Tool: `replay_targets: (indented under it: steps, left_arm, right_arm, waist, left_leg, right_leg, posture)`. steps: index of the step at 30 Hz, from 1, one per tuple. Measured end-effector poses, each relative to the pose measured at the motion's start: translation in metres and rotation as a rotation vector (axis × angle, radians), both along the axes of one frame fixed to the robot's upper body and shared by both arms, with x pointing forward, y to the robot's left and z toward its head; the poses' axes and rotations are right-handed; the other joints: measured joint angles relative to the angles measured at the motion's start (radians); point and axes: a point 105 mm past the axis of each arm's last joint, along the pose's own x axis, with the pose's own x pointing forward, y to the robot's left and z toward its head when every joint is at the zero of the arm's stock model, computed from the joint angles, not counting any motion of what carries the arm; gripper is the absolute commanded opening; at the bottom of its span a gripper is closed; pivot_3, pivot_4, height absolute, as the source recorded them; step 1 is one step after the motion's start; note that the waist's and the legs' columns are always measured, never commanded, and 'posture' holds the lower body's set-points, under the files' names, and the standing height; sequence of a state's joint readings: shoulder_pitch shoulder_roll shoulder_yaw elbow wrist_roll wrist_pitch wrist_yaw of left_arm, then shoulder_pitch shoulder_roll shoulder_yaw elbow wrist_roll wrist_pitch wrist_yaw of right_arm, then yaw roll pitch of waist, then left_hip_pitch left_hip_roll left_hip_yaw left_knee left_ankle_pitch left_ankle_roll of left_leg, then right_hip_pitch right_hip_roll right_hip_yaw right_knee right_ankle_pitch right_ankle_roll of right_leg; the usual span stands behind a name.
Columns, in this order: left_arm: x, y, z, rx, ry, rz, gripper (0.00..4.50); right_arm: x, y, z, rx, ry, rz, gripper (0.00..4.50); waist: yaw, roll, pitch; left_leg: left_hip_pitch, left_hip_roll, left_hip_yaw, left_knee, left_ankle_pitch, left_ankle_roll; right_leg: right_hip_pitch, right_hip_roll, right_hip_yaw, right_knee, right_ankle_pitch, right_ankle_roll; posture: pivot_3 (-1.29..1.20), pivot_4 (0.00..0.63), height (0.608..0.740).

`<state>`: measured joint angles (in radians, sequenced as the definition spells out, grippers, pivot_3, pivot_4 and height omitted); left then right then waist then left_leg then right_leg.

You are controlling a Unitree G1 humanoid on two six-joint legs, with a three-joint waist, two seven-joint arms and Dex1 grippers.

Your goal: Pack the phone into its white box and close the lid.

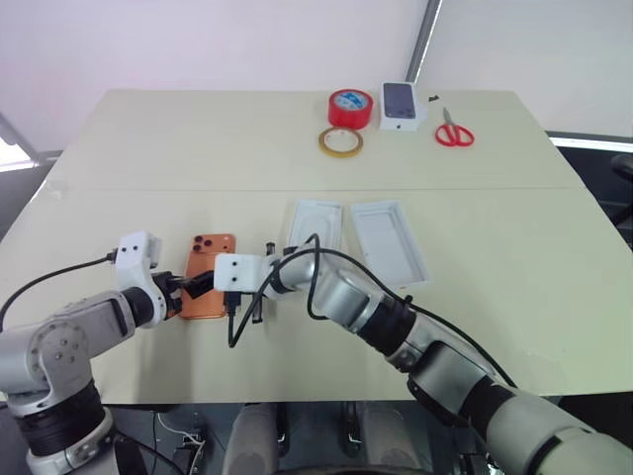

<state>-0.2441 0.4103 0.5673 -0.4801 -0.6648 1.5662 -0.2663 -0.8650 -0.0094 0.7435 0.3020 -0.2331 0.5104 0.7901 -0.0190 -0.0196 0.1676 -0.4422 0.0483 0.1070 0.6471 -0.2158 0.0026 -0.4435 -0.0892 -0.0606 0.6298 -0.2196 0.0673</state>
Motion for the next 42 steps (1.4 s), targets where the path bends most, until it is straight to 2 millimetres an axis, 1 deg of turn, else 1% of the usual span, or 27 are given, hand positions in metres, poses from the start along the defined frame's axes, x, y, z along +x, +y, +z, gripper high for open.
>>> replay_targets:
  steps: [2, 7, 11, 18, 23, 31, 38, 39, 40, 42]
  left_arm:
    - [0.000, -0.003, -0.001, -0.016, -0.004, 0.000, 4.50]
    - [0.001, -0.003, 0.000, -0.067, -0.014, 0.024, 4.50]
    - [0.002, -0.004, 0.000, -0.076, -0.011, 0.030, 4.50]
    - [0.005, -0.001, 0.002, -0.170, -0.008, 0.054, 4.50]
    - [0.006, -0.002, 0.003, -0.184, -0.002, 0.062, 4.50]
    - [0.010, 0.001, 0.006, -0.270, -0.004, 0.096, 4.50]
    - [0.010, -0.001, 0.008, -0.276, -0.001, 0.089, 4.50]
    - [0.008, -0.001, 0.010, -0.269, -0.004, 0.072, 4.50]
    - [0.006, -0.007, 0.010, -0.269, 0.001, 0.039, 4.50]
    - [0.000, -0.024, 0.006, -0.278, 0.029, -0.052, 4.50]
  right_arm:
    - [0.001, 0.000, 0.000, 0.002, 0.000, -0.001, 0.09]
    - [0.004, -0.002, 0.000, 0.011, 0.002, -0.009, 0.09]
    - [0.005, -0.003, 0.000, 0.011, -0.002, -0.012, 0.09]
    - [0.007, -0.004, 0.000, 0.016, -0.003, -0.019, 0.09]
    - [0.008, -0.005, 0.000, 0.019, -0.004, -0.026, 0.09]
    - [0.009, -0.007, 0.001, 0.024, -0.005, -0.034, 0.09]
    - [0.010, -0.008, 0.000, 0.029, -0.002, -0.041, 0.09]
    - [0.010, -0.008, 0.000, 0.029, -0.003, -0.041, 0.09]
    - [0.010, -0.008, 0.000, 0.029, -0.004, -0.041, 0.09]
    - [0.009, -0.006, 0.001, 0.030, -0.006, -0.037, 0.09]
  waist:
    - [0.001, 0.000, 0.000]
    - [0.003, 0.000, -0.001]
    - [0.005, 0.000, -0.001]
    - [0.006, 0.000, -0.001]
    - [0.006, 0.000, -0.001]
    - [0.005, 0.000, 0.000]
    - [0.005, 0.000, 0.000]
    - [0.004, 0.000, 0.000]
    - [0.005, 0.000, 0.000]
    - [0.000, 0.000, 0.000]
  left_leg:
    - [0.000, 0.000, 0.000, 0.000, 0.000, 0.000]
    - [0.000, 0.000, -0.001, 0.000, 0.000, 0.000]
    - [0.000, -0.001, -0.001, -0.001, 0.000, 0.000]
    - [0.000, -0.001, -0.002, -0.001, 0.000, 0.000]
    - [0.000, -0.001, -0.002, -0.001, 0.000, 0.000]
    - [-0.001, -0.001, -0.002, -0.002, 0.000, 0.000]
    - [-0.001, -0.001, -0.002, -0.003, 0.000, 0.000]
    - [-0.001, -0.001, -0.002, -0.003, 0.000, 0.000]
    - [-0.001, -0.001, -0.002, -0.004, 0.000, 0.000]
    - [-0.001, -0.001, -0.002, -0.005, 0.000, 0.000]
  right_leg:
    - [0.000, 0.000, 0.000, 0.000, 0.000, 0.000]
    - [0.000, -0.001, 0.000, 0.000, 0.000, 0.000]
    - [0.000, -0.002, 0.000, -0.001, 0.000, 0.000]
    - [-0.001, -0.003, 0.000, -0.001, 0.000, 0.000]
    - [-0.002, -0.003, 0.000, -0.001, 0.000, 0.000]
    - [-0.004, -0.004, -0.001, -0.002, 0.000, 0.000]
    - [-0.004, -0.004, -0.001, -0.003, 0.000, -0.001]
    - [-0.004, -0.004, -0.001, -0.004, 0.000, -0.001]
    - [-0.004, -0.004, -0.001, -0.004, 0.000, -0.001]
    - [-0.004, -0.004, -0.001, -0.007, 0.001, -0.001]
  posture:
    - [0.00, 0.150, 0.740]
    - [0.00, 0.150, 0.740]
    - [0.00, 0.150, 0.740]
    - [0.00, 0.150, 0.740]
    - [0.00, 0.150, 0.740]
    - [0.00, 0.150, 0.740]
    - [0.00, 0.150, 0.740]
    - [0.00, 0.150, 0.740]
    - [0.00, 0.150, 0.740]
    - [0.00, 0.150, 0.740]
